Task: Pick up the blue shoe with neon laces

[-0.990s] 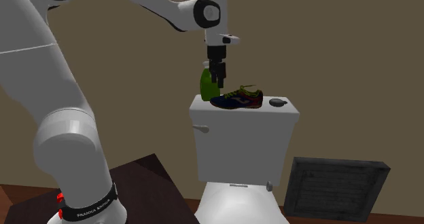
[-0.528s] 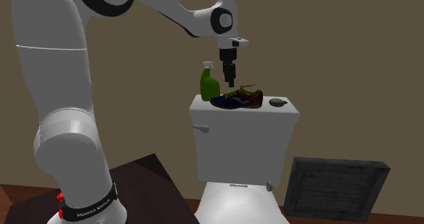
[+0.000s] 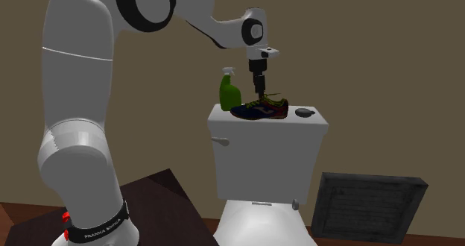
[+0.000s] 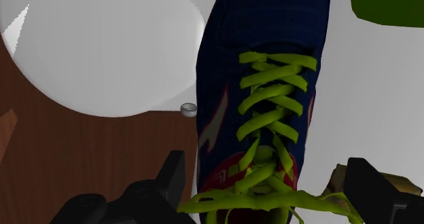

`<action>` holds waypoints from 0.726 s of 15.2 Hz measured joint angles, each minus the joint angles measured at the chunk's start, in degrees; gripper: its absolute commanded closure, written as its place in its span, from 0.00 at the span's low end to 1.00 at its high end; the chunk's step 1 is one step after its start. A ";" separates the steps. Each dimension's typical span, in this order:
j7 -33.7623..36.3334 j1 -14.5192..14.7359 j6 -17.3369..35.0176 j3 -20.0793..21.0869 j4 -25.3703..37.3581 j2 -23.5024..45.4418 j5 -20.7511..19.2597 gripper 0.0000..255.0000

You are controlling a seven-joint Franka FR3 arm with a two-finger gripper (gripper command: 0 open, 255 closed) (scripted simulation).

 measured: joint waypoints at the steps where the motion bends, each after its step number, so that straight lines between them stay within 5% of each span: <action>1: 0.15 0.02 0.75 -0.03 -0.47 0.28 -0.11 0.00; 3: 0.35 0.03 2.10 -0.08 -1.50 0.63 -0.26 0.00; 4: 0.41 0.05 2.29 -0.08 -1.56 0.76 -0.31 1.00; 11: 0.51 0.11 2.43 -0.06 -1.55 0.84 -0.35 1.00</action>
